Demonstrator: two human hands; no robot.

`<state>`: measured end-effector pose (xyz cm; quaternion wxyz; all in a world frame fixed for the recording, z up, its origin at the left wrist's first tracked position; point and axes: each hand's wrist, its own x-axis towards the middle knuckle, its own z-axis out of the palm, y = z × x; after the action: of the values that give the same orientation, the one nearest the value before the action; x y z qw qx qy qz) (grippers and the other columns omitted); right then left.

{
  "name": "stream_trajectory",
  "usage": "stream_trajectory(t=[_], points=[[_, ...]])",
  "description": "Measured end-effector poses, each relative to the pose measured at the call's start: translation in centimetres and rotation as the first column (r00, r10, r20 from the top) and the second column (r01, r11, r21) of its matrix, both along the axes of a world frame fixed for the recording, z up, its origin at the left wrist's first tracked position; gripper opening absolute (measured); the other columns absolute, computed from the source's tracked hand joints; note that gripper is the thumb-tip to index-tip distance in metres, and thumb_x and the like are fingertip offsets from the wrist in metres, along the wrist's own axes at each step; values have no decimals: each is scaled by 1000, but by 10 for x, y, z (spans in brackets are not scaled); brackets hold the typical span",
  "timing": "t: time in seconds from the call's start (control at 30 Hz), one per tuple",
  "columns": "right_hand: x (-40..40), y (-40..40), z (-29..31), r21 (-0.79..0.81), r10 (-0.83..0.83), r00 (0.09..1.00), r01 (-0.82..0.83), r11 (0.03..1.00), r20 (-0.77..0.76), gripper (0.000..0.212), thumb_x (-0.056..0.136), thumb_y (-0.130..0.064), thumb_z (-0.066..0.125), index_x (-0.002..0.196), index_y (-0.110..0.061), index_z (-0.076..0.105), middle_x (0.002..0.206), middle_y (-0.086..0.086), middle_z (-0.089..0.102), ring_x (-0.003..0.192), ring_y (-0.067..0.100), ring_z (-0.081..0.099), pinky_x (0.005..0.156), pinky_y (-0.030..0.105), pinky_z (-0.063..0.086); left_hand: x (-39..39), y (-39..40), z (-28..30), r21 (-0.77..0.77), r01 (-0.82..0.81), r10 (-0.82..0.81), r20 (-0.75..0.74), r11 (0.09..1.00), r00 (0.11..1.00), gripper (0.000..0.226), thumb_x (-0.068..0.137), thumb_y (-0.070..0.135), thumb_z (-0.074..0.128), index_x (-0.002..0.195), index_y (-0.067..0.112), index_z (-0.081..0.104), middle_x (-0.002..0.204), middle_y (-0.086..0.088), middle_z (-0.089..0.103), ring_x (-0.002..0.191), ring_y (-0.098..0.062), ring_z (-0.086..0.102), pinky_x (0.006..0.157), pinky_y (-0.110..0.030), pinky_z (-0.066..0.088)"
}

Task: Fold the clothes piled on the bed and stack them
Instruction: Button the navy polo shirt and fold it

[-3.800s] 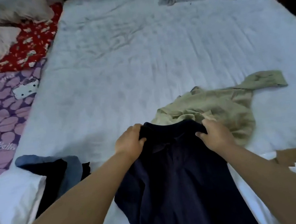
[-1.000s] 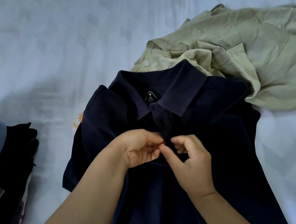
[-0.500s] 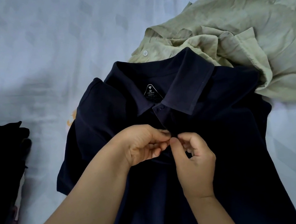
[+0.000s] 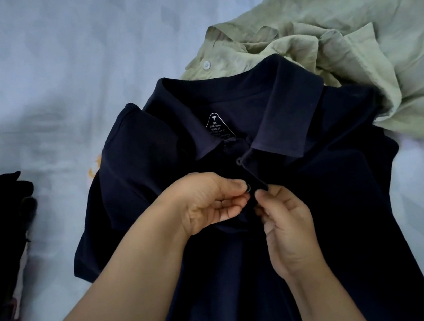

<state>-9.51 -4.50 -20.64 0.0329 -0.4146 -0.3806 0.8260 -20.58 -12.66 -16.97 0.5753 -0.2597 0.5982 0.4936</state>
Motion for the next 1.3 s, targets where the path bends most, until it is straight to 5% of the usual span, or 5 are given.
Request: stream_trajectory(t=[0.23, 0.43, 0.67, 1.13, 1.3], points=[[-3, -2, 0, -99, -24, 997, 18, 995, -69, 11, 71, -16, 64, 72, -26, 68, 88, -3, 69, 94, 10, 63, 99, 31, 42, 8, 7, 3, -40, -89, 89, -10, 995, 996, 10, 87, 1, 61, 80, 7, 64, 64, -2, 62, 56, -8, 59, 51, -16, 51], [-2, -5, -4, -19, 14, 1000, -14, 1000, -9, 8, 77, -9, 64, 83, -14, 67, 89, 6, 70, 94, 17, 65, 92, 30, 47, 15, 5, 4, -81, -213, 206, -87, 974, 975, 9, 85, 0, 62, 80, 6, 66, 59, -3, 64, 48, -6, 58, 45, -16, 49], [-2, 4, -1, -171, -36, 998, 27, 985, -49, 27, 75, -4, 57, 59, -22, 69, 72, -4, 68, 75, 4, 65, 75, 18, 48, 24, 11, 4, -125, -139, 97, -299, 982, 949, 15, 83, 0, 67, 71, 10, 65, 61, -3, 63, 52, -7, 57, 48, -15, 49], [-2, -15, -11, 48, -78, 997, 77, 996, 18, 7, 76, -10, 71, 75, -16, 68, 74, -6, 69, 77, 6, 65, 68, 14, 50, 16, 3, 2, -139, -79, 36, -289, 987, 957, 17, 85, -11, 55, 80, 6, 59, 66, -9, 59, 55, -13, 56, 49, -19, 50], [-3, -36, -24, 418, -87, 993, 46, 907, 78, 15, 80, -14, 72, 71, -25, 68, 83, -5, 66, 81, 13, 64, 76, 27, 52, 18, 1, 4, -189, 18, -84, -346, 982, 935, 8, 79, -3, 61, 73, 1, 60, 77, -18, 66, 69, -19, 61, 63, -26, 52]])
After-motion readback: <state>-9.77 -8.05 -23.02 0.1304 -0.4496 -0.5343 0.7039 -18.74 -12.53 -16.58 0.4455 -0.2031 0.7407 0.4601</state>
